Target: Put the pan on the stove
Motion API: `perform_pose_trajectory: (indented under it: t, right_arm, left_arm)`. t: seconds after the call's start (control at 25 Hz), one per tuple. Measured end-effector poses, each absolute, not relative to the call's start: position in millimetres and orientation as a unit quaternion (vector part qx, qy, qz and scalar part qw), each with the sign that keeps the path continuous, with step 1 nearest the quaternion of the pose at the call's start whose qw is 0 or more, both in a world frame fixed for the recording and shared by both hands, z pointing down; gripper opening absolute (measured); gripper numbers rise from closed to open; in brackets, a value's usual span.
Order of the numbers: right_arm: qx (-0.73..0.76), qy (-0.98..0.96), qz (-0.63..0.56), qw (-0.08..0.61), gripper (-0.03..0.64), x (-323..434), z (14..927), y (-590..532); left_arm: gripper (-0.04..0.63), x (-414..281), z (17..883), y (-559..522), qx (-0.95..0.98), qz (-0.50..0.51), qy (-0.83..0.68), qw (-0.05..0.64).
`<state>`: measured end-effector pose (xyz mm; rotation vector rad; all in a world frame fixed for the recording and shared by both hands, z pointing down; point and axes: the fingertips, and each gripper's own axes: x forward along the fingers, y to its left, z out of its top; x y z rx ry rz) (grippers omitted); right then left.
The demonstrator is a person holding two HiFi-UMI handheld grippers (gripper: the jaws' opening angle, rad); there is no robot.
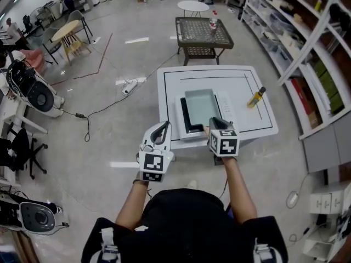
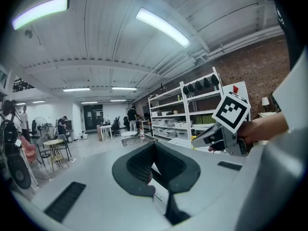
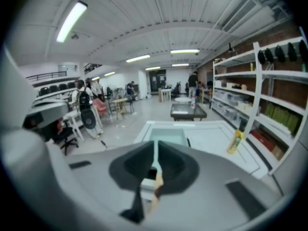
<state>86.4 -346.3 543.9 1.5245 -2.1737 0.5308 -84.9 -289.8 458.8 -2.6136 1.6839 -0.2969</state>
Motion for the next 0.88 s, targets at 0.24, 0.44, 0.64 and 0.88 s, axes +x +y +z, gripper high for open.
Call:
perform_pose_trajectory:
  t: [0.24,0.44,0.64,0.88]
  right_arm:
    - [0.56,-0.803,0.137,0.149,0.035,81.6,497.0,-339.7]
    - [0.564,-0.812,0.106,0.104,0.034,85.3,470.9,-330.4]
    - [0.564,-0.816,0.087,0.096,0.034,90.9,459.4,-323.4]
    - [0.552,-0.824,0.093,0.082,0.034,88.7,460.5,-318.1]
  left_arm:
    - [0.021,-77.3,448.3,-292.5,-0.842,-0.085,0.533,0.018]
    - [0.021,-81.4,443.6,-293.2,-0.841,-0.086,0.533,0.024]
    - [0.021,-88.7,435.7,-297.4,-0.838,-0.082,0.539,0.032]
    - [0.021,-97.0,432.0,-297.6,-0.833,-0.078,0.547,0.035]
